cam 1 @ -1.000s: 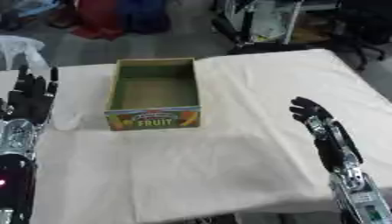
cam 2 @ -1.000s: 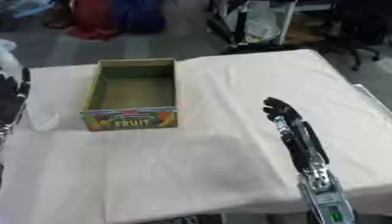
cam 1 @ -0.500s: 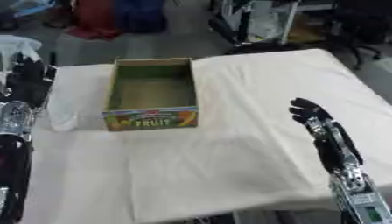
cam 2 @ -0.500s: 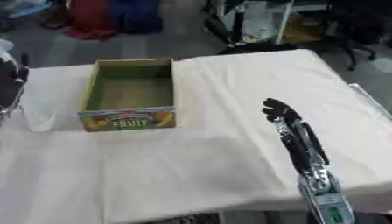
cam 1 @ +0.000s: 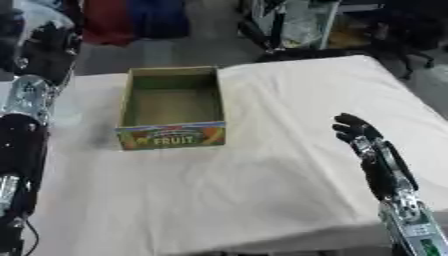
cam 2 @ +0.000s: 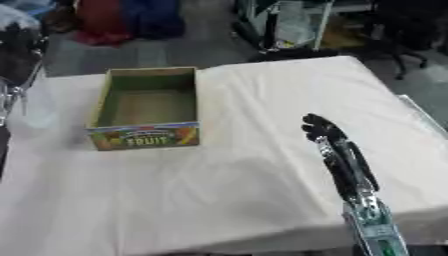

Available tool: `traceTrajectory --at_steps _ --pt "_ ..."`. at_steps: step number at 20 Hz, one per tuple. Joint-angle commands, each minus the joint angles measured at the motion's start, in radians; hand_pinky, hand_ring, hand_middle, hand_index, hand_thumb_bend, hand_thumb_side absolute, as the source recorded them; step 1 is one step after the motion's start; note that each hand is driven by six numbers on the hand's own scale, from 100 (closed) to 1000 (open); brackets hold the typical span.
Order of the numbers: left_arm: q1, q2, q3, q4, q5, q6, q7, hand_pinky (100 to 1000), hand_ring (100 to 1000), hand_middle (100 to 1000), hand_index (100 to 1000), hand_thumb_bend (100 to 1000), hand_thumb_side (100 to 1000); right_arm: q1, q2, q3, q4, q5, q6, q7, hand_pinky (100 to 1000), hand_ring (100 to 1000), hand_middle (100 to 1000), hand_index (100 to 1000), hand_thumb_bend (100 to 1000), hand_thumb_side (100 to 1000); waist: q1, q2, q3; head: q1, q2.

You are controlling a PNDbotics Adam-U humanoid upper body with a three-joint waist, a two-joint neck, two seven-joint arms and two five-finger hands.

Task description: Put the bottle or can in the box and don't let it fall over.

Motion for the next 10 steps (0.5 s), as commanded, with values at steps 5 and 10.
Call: traceTrajectory --at_steps 5,10 --pt "-0.091 -0.003 -0.08 -0.059 -0.016 0.065 -0.039 612 157 148 998 658 1000 -0.019 0.004 0.012 -0.015 -0.007 -0.001 0.014 909 873 844 881 100 810 -0.004 -0.008 -0.025 0.023 -0.002" --pt "-0.097 -0.052 -0.12 -0.065 -0.024 0.124 -0.074 630 183 172 1000 672 1000 -0.022 0.009 0.019 -0.014 -0.009 -0.001 0.021 909 873 844 881 100 810 -0.004 -0.007 -0.032 0.027 -0.002"
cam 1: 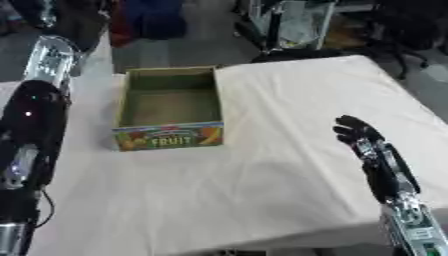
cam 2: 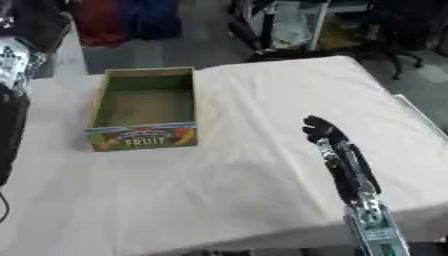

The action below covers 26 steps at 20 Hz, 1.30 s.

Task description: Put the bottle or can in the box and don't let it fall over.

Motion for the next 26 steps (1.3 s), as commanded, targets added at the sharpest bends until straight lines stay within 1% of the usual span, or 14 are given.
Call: traceTrajectory --at_steps 1,3,4,5,6,7,11,15,18,22,24,26 --pt "-0.024 -0.019 -0.028 -0.023 -0.011 0.045 -0.024 636 199 187 998 673 1000 -0.016 0.001 0.005 -0.014 -0.005 -0.003 0.009 909 873 844 881 100 811 0.001 -0.007 -0.003 0.002 -0.002" --pt "-0.01 -0.039 -0.045 -0.019 -0.024 0.077 -0.038 644 214 201 993 673 1000 -0.018 0.003 0.007 -0.014 -0.006 -0.003 0.011 909 873 844 881 100 810 0.001 -0.006 -0.003 -0.002 -0.002" --pt "-0.002 -0.045 -0.053 -0.015 -0.039 0.093 -0.041 667 274 255 982 664 1000 -0.018 0.003 0.007 -0.014 -0.006 -0.003 0.011 909 873 844 881 100 810 0.001 -0.006 -0.003 -0.004 -0.002" --pt "0.007 -0.052 -0.058 -0.008 -0.055 0.107 -0.042 669 282 262 982 663 1000 -0.019 0.004 0.007 -0.013 -0.005 -0.002 0.012 909 873 844 881 100 810 0.001 -0.006 -0.002 -0.006 -0.002" --pt "0.016 -0.058 -0.061 0.0 -0.069 0.119 -0.04 684 326 302 979 656 1000 -0.019 0.004 0.006 -0.013 -0.005 -0.003 0.011 909 872 844 881 100 810 0.001 -0.006 -0.001 -0.008 -0.002" --pt "0.026 -0.063 -0.063 0.01 -0.083 0.129 -0.037 692 347 322 981 648 1000 -0.019 0.004 0.006 -0.013 -0.005 -0.003 0.011 909 872 843 881 100 810 0.001 -0.006 0.001 -0.012 -0.002" --pt "0.068 -0.074 -0.053 0.066 -0.142 0.152 -0.017 708 360 339 983 636 1000 -0.019 0.003 0.003 -0.012 -0.002 -0.003 0.009 909 873 844 881 100 810 0.0 -0.005 0.008 -0.021 -0.002" --pt "0.11 -0.075 -0.029 0.136 -0.178 0.161 0.008 715 343 336 976 626 1000 -0.019 0.003 0.001 -0.012 0.003 -0.003 0.007 909 873 843 881 100 810 -0.001 -0.003 0.014 -0.029 -0.002" --pt "0.148 -0.067 -0.009 0.141 -0.186 0.155 0.021 713 337 326 974 628 1000 -0.018 0.001 -0.002 -0.011 0.004 -0.003 0.003 908 873 843 881 100 810 -0.001 -0.002 0.021 -0.037 -0.002" --pt "0.213 -0.047 0.034 0.119 -0.174 0.129 0.053 708 340 322 971 634 1000 -0.018 0.0 -0.006 -0.011 0.005 -0.003 -0.001 908 872 843 881 100 815 -0.002 -0.001 0.031 -0.048 -0.002" --pt "0.251 -0.034 0.066 0.065 -0.152 0.097 0.063 693 341 322 966 644 1000 -0.018 0.0 -0.01 -0.011 0.006 -0.002 -0.005 908 872 843 881 100 814 -0.003 0.0 0.036 -0.055 -0.002" --pt "0.286 -0.014 0.094 -0.019 -0.122 0.059 0.07 679 343 325 963 655 1000 -0.017 -0.002 -0.012 -0.011 0.007 -0.002 -0.009 908 873 843 881 100 815 -0.002 0.0 0.043 -0.06 -0.002"
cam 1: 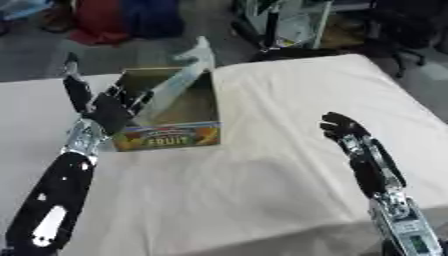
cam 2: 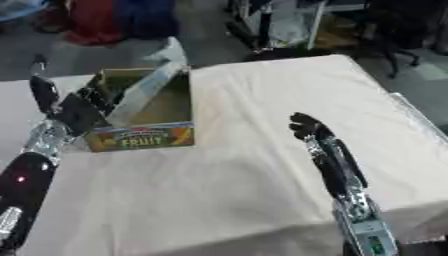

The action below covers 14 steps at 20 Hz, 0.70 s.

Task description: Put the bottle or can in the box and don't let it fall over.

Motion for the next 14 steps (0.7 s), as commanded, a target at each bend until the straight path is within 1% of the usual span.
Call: traceTrajectory --at_steps 1,3,4,5,7,9,10,11,14 --pt "0.02 0.056 0.052 -0.145 0.043 -0.061 0.011 663 343 327 963 660 1000 -0.011 -0.011 -0.011 -0.012 0.006 -0.001 -0.007 908 873 843 881 100 815 0.0 -0.003 0.007 -0.011 -0.002" --pt "0.055 0.089 0.076 -0.249 0.064 -0.106 0.011 619 340 330 959 668 1000 -0.01 -0.012 -0.013 -0.011 0.007 -0.001 -0.009 908 873 843 881 100 815 0.001 -0.003 0.015 -0.016 -0.002" --pt "0.076 0.106 0.087 -0.303 0.069 -0.129 0.009 577 326 337 960 668 1000 -0.009 -0.013 -0.014 -0.011 0.007 -0.001 -0.011 908 872 843 881 100 815 0.001 -0.002 0.018 -0.019 -0.002" --pt "0.1 0.123 0.098 -0.358 0.071 -0.154 0.004 519 297 346 960 671 1000 -0.009 -0.014 -0.016 -0.011 0.007 -0.001 -0.012 908 872 843 881 100 816 0.002 -0.002 0.022 -0.021 -0.002" --pt "0.149 0.143 0.114 -0.453 0.068 -0.194 -0.009 348 216 354 950 679 1000 -0.008 -0.016 -0.017 -0.01 0.007 0.0 -0.015 908 873 843 881 100 820 0.002 0.0 0.03 -0.024 -0.002" --pt "0.202 0.146 0.128 -0.534 0.058 -0.223 -0.033 230 154 353 940 680 1000 -0.007 -0.018 -0.018 -0.009 0.006 0.0 -0.016 908 873 843 881 100 826 0.002 0.001 0.036 -0.025 -0.002" --pt "0.224 0.142 0.132 -0.564 0.053 -0.232 -0.047 230 154 353 940 680 1000 -0.007 -0.018 -0.018 -0.008 0.006 0.0 -0.016 908 873 843 881 100 826 0.002 0.001 0.037 -0.025 -0.002" --pt "0.246 0.133 0.135 -0.589 0.048 -0.237 -0.063 169 121 362 941 678 1000 -0.007 -0.018 -0.018 -0.007 0.006 0.0 -0.017 908 873 843 881 100 826 0.001 0.001 0.04 -0.026 -0.002" --pt "0.301 0.09 0.138 -0.645 0.027 -0.232 -0.138 136 111 382 945 674 1000 -0.007 -0.018 -0.02 -0.007 0.007 -0.001 -0.019 908 873 843 880 100 825 -0.001 -0.001 0.047 -0.03 -0.002"
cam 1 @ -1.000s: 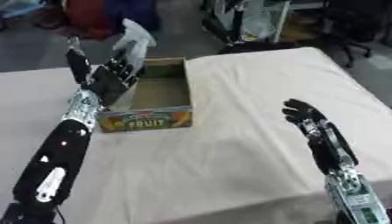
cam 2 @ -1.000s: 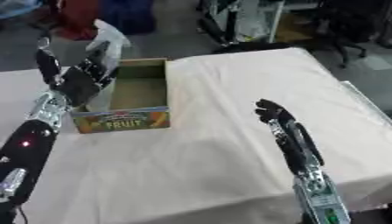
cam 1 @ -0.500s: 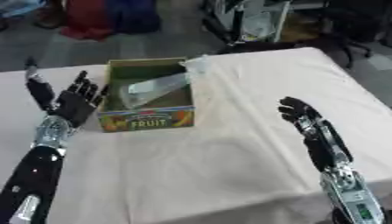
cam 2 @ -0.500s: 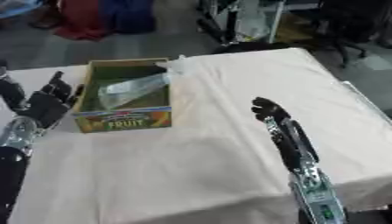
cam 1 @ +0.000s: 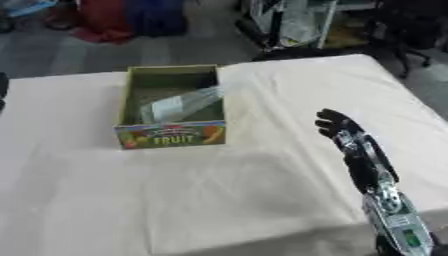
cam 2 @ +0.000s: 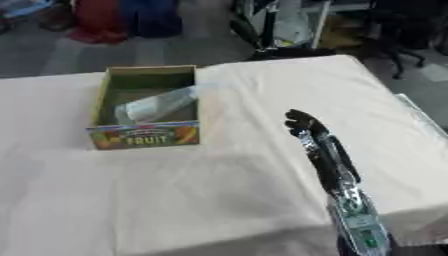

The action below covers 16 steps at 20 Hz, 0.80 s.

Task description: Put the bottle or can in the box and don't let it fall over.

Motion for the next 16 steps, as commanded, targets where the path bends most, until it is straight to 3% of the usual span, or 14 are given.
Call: traceTrajectory --at_steps 1,10,16 --pt "0.022 -0.023 0.011 -0.068 -0.026 0.003 -0.077 125 109 388 945 672 1000 -0.007 -0.017 -0.009 -0.012 0.004 -0.001 -0.007 908 873 843 880 100 826 0.0 -0.007 0.005 -0.003 -0.002" --pt "0.09 -0.057 0.006 -0.04 -0.052 0.051 -0.294 100 100 412 938 666 1000 -0.001 -0.017 -0.014 -0.012 0.012 0.0 -0.013 908 872 843 880 100 824 0.002 -0.017 0.019 -0.006 -0.002" --pt "0.104 -0.068 0.006 0.005 -0.102 0.053 -0.273 100 120 415 930 616 1000 0.001 -0.02 -0.015 -0.011 0.013 -0.001 -0.015 907 872 843 880 100 826 0.002 -0.017 0.022 -0.005 -0.002"
